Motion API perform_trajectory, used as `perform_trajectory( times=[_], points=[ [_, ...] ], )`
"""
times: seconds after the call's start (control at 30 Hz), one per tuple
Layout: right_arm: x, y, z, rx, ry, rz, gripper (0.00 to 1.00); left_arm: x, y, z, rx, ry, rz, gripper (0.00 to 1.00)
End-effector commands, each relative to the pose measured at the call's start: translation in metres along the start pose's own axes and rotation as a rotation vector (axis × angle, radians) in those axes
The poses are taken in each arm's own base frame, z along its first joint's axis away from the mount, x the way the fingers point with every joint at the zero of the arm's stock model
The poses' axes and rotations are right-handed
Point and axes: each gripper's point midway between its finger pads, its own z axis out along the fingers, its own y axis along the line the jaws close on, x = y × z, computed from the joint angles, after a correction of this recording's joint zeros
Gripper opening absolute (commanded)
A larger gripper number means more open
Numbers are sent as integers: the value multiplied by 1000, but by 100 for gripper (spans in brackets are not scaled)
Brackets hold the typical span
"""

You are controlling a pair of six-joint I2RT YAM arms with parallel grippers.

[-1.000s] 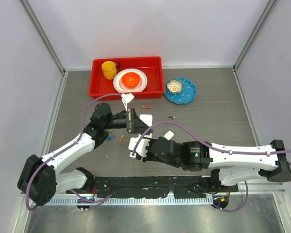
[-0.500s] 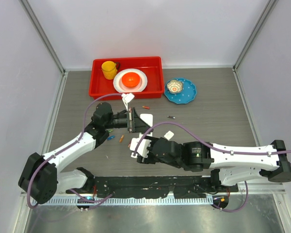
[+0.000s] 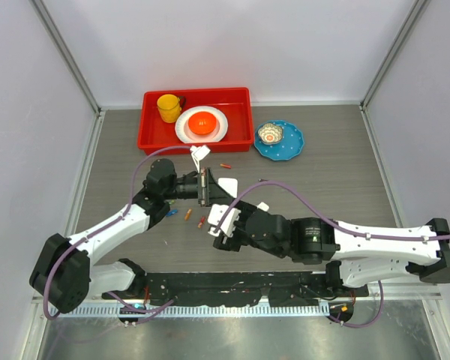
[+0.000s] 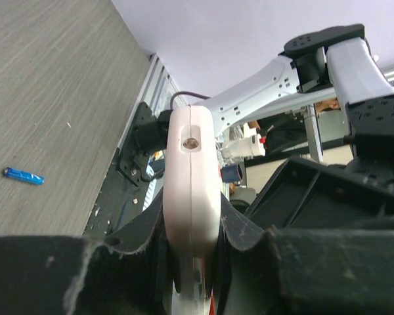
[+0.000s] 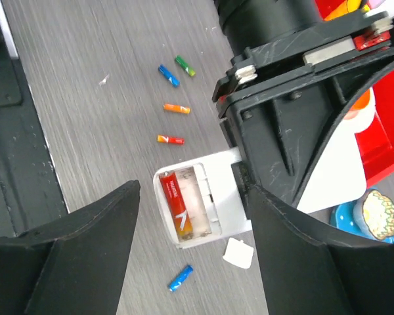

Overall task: Load the batteries into the remote control
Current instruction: Load the battery into the remote control.

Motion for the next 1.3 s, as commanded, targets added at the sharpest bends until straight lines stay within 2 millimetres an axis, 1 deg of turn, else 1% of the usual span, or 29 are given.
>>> perform_trajectory(
  times=[0.0, 0.13, 0.3, 0.33, 0.37, 0.4, 0.43, 0.47, 0.5, 0.53, 0.57, 0.6, 0.63, 0.67, 0.7, 0.77, 0.8, 0.83, 0.87, 0.9, 0.97, 1.03, 1.07, 1.1, 1.13, 1.2, 1.27],
  points=[
    [-43, -31, -17, 107, -168, 108, 73, 9, -7, -1, 38, 43, 18, 0],
    [-59, -38, -25, 105, -223, 153, 75, 9, -6, -1, 36, 43, 19, 0],
    [-60, -41, -33, 104, -244, 191, 76, 8, -4, 0, 31, 34, 20, 0],
    [-61, -46, -39, 125, -260, 227, 77, 8, -3, 0, 28, 30, 25, 0],
    [-67, -53, -45, 153, -300, 267, 76, 7, -2, 0, 27, 23, 30, 0],
    [-59, -55, -45, 177, -306, 296, 76, 8, 0, 0, 21, 19, 27, 0],
    [-67, -73, -60, 248, -381, 378, 77, 5, 1, 0, 20, 4, 37, 0],
    [-65, -77, -63, 271, -409, 449, 78, 4, 2, 1, 17, -6, 39, 0],
    [-51, -77, -61, 296, -401, 488, 80, 3, 4, 1, 10, -15, 39, 0],
    [-50, -83, -64, 321, -430, 541, 83, -1, 6, 2, 1, -39, 45, 0],
    [-47, -90, -69, 353, -451, 635, 84, -3, 8, 2, -6, -53, 55, 0],
    [-36, -91, -65, 375, -437, 666, 84, -5, 8, 2, -11, -65, 61, 0],
    [-30, -92, -64, 388, -432, 704, 86, -11, 11, 2, -28, -99, 66, 0],
    [-25, -91, -62, 385, -427, 744, 86, -12, 11, 1, -32, -119, 78, 0],
    [-16, -84, -55, 368, -419, 803, 87, -16, 11, 0, -38, -143, 86, 0],
    [-7, -83, -49, 367, -413, 873, 88, -24, 15, -2, -64, -208, 96, 0],
    [-3, -78, -44, 341, -413, 932, 88, -27, 15, -3, -71, -228, 100, 0],
    [2, -81, -42, 351, -411, 963, 88, -29, 14, -4, -72, -244, 104, 0],
    [3, -81, -40, 344, -413, 986, 89, -32, 17, -5, -86, -270, 104, 0],
    [3, -75, -37, 301, -414, 1005, 89, -34, 15, -7, -84, -286, 113, 0],
    [4, -79, -33, 276, -429, 1071, 90, -35, 16, -10, -85, -318, 120, 0],
    [4, -71, -27, 215, -421, 1103, 89, -40, 11, -14, -78, -358, 139, 0],
    [5, -74, -25, 213, -424, 1112, 90, -40, 12, -15, -79, -365, 141, 0],
    [8, -71, -22, 200, -416, 1118, 90, -42, 11, -16, -80, -378, 144, 0],
    [4, -66, -21, 156, -421, 1120, 90, -42, 9, -17, -78, -385, 152, 0],
    [5, -62, -16, 121, -418, 1141, 90, -43, 8, -18, -76, -393, 160, 0],
    [0, -51, -10, 43, -408, 1152, 90, -45, 6, -19, -75, -408, 168, 0]
  ],
)
